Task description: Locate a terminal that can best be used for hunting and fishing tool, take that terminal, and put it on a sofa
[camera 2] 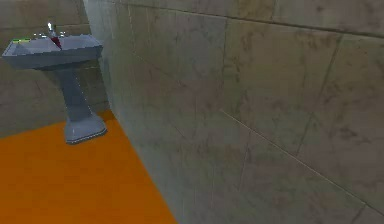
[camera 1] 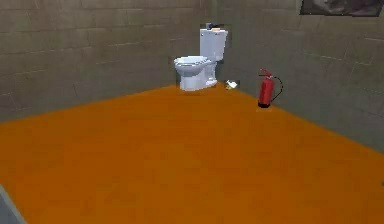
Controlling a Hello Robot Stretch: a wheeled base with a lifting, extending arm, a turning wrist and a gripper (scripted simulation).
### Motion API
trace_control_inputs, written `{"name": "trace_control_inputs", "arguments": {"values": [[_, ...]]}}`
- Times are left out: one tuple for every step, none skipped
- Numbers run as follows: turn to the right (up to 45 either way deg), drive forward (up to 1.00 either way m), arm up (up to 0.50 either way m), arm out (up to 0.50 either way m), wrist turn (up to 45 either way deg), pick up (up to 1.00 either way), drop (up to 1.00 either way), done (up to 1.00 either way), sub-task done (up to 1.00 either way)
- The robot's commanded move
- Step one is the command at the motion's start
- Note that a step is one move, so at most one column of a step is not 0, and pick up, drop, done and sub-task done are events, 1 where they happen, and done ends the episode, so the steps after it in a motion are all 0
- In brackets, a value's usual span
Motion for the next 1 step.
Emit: {"name": "trace_control_inputs", "arguments": {"values": [[-9.0,0.00,0.00,0.00,0.0,0.00,0.00,0.00,0.00]]}}
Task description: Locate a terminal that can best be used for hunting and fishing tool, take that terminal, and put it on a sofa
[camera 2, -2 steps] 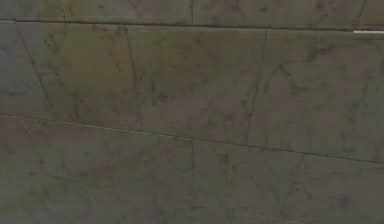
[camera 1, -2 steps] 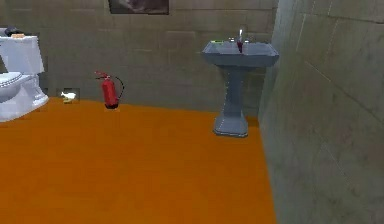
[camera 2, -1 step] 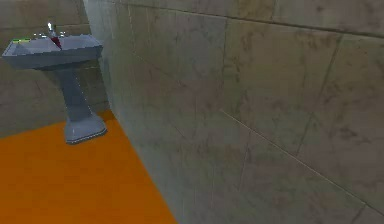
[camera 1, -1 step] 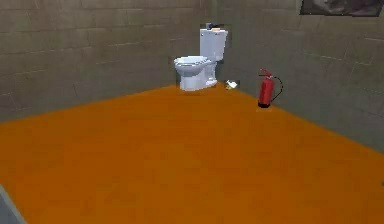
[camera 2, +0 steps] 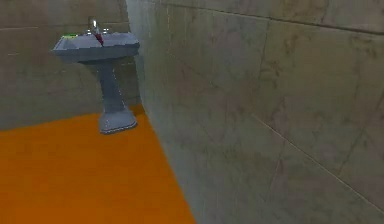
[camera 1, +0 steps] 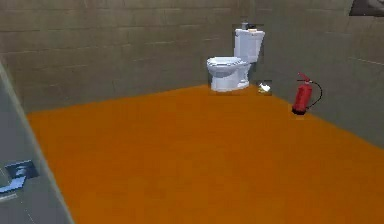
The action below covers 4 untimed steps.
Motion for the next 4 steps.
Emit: {"name": "trace_control_inputs", "arguments": {"values": [[0.0,0.50,0.00,0.00,0.0,0.00,0.00,0.00,0.00],[-21.0,0.00,0.00,0.00,0.0,0.00,0.00,0.00,0.00],[0.0,0.70,0.00,0.00,0.0,0.00,0.00,0.00,0.00],[-42.0,0.00,0.00,0.00,0.0,0.00,0.00,0.00,0.00]]}}
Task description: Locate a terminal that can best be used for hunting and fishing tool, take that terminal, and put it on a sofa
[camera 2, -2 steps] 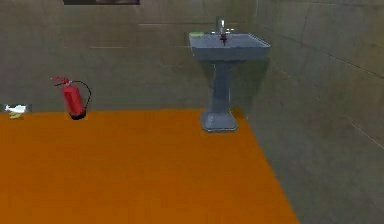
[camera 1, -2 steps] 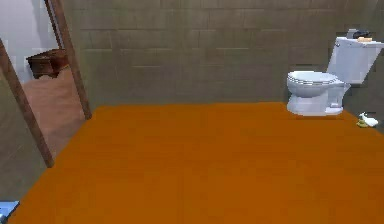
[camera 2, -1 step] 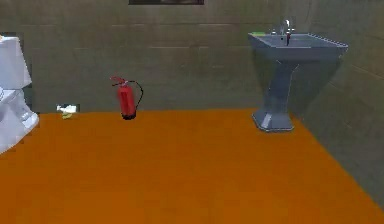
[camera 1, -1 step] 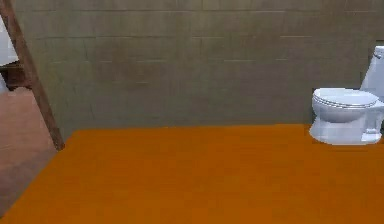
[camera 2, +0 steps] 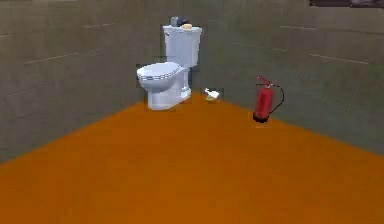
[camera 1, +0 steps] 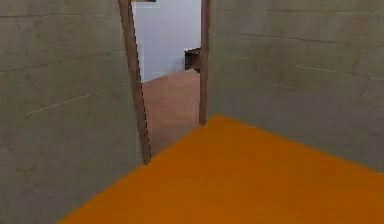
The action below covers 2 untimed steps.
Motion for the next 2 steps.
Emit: {"name": "trace_control_inputs", "arguments": {"values": [[0.0,1.00,0.00,0.00,0.0,0.00,0.00,0.00,0.00],[-3.0,0.00,0.00,0.00,0.0,0.00,0.00,0.00,0.00]]}}
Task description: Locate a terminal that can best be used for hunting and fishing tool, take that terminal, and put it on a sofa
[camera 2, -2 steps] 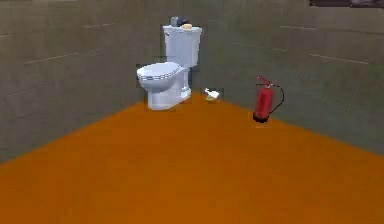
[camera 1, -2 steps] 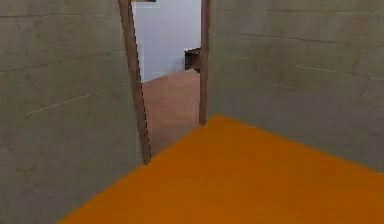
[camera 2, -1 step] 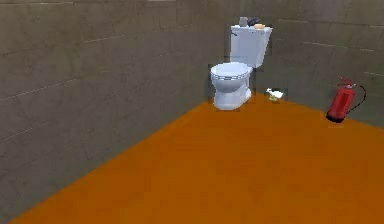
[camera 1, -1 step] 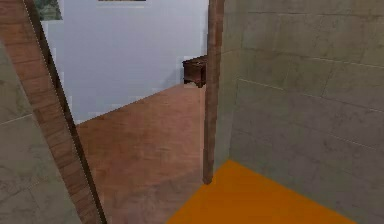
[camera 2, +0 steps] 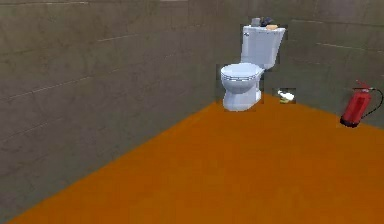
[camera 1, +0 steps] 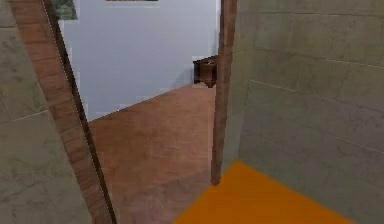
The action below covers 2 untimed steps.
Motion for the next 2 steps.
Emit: {"name": "trace_control_inputs", "arguments": {"values": [[0.0,0.45,0.00,0.00,0.0,0.00,0.00,0.00,0.00],[-6.0,0.00,0.00,0.00,0.0,0.00,0.00,0.00,0.00]]}}
